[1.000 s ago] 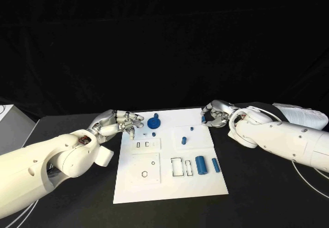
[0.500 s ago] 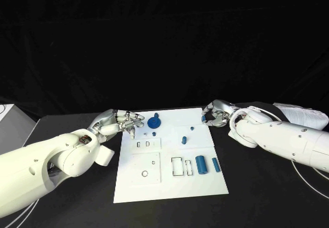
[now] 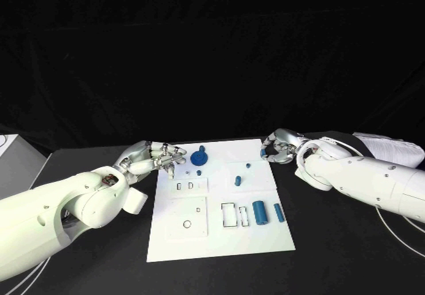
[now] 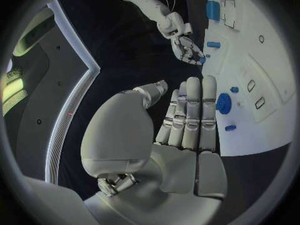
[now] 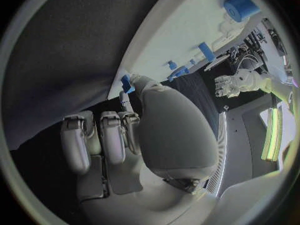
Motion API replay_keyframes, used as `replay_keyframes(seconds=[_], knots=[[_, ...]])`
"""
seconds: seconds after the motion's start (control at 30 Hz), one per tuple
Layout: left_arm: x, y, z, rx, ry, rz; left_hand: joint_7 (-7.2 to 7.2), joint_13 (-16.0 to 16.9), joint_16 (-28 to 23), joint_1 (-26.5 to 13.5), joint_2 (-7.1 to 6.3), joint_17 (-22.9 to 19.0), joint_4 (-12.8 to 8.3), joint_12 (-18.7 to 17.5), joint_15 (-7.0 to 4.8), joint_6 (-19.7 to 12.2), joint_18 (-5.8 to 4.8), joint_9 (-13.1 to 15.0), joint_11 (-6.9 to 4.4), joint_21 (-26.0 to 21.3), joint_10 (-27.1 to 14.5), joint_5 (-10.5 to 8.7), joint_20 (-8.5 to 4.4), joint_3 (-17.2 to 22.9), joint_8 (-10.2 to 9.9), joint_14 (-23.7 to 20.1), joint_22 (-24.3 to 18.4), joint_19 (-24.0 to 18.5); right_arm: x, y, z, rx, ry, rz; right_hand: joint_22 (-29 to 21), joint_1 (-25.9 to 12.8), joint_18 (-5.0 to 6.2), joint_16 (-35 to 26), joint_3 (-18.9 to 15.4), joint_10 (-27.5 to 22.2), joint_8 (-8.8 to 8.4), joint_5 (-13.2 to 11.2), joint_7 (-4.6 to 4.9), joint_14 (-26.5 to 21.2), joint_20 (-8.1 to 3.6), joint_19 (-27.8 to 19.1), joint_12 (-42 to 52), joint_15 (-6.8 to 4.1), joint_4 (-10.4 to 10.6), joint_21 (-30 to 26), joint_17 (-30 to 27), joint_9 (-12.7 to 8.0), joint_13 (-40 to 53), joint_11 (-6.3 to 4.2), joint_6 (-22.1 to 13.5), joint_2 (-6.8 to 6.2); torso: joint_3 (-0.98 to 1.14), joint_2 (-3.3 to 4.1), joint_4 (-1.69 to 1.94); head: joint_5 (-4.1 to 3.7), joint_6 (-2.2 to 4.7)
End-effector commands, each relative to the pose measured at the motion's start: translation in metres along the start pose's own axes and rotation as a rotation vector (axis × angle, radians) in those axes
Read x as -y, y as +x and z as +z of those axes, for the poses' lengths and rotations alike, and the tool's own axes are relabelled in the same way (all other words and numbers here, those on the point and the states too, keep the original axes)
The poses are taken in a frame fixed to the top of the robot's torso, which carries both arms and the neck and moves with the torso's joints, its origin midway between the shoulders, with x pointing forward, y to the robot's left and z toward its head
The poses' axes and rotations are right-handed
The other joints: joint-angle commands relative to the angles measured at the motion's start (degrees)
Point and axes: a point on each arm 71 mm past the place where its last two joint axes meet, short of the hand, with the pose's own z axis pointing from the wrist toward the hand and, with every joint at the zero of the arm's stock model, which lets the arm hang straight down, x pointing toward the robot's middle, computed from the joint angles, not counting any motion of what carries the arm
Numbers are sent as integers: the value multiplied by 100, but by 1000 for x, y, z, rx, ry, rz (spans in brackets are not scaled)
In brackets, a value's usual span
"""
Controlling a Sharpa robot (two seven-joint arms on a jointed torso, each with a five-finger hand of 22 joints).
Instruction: Assemble the parts on the task board
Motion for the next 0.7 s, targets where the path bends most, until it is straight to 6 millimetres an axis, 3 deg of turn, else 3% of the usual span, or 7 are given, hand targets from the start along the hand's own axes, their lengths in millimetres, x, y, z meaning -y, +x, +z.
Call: replay_keyframes(seconds=[0.03, 0.23, 0.7], knots=[[1, 2, 0, -15, 12, -2, -15, 10, 10, -18, 59, 7, 5, -26, -22, -3, 85, 5, -1, 20, -54, -1, -11, 8, -1, 1, 7, -39, -1, 1, 0, -7, 0, -3, 1506, -10, -39, 36, 68, 326, 54, 30, -14, 618, -9, 601, 41, -13, -2, 13, 1509, 10, 1230, -22, 78, 72, 0, 2, 2, -3, -6], [1, 2, 0, -15, 12, -2, -15, 10, 10, -18, 59, 7, 5, -26, -22, -3, 85, 5, -1, 20, -54, -1, -11, 8, -1, 1, 7, -39, -3, 4, 1, -14, -7, -2, 1506, -27, -39, 36, 231, 393, 191, 3, -108, 618, -77, 601, 94, -97, -33, 13, 1509, 38, 1293, -100, 263, 133, 2, -1, -4, 9, -9], [1, 1, 0, -13, 10, -1, -11, 9, 10, -17, 57, 9, 2, -34, -19, -12, 85, 5, 3, 24, -76, -1, -9, 10, -6, -1, 9, -42, -5, 4, 0, 20, -2, -2, 1506, -128, -39, 36, 256, 411, 211, -17, -118, 618, -106, 601, 108, -119, 3, 13, 1509, 35, 1310, -113, 259, 127, 3, 3, -5, 8, -18]])
